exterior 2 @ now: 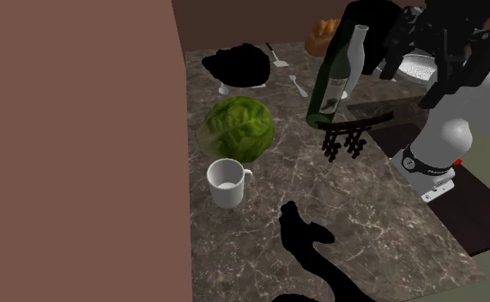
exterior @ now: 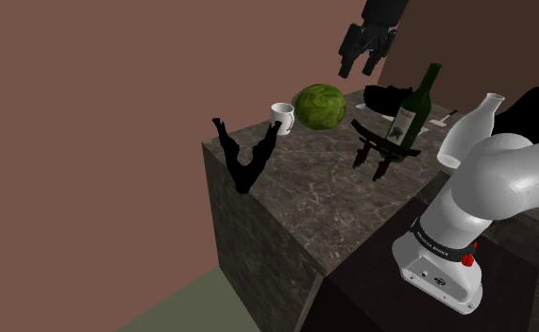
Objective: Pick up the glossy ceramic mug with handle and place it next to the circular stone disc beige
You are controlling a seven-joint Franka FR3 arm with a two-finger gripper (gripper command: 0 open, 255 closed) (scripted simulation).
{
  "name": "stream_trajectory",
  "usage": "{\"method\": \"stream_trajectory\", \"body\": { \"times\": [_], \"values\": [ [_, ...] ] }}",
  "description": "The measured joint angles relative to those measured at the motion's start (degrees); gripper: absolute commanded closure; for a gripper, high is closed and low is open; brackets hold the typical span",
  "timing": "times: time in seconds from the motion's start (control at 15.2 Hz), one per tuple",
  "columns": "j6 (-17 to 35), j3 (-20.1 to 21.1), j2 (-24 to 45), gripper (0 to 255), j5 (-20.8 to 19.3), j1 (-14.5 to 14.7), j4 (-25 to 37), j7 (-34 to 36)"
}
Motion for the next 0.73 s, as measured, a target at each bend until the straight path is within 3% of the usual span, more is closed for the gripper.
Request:
{"method": "stream_trajectory", "body": {
  "times": [0.26, 0.73],
  "values": [
    [2.73, 0.04, 4.68, 0, -0.63, -0.17, 1.11, -0.89],
    [10.58, 0.35, 20.27, 0, -2.90, -0.76, 6.17, -3.16]
  ]
}}
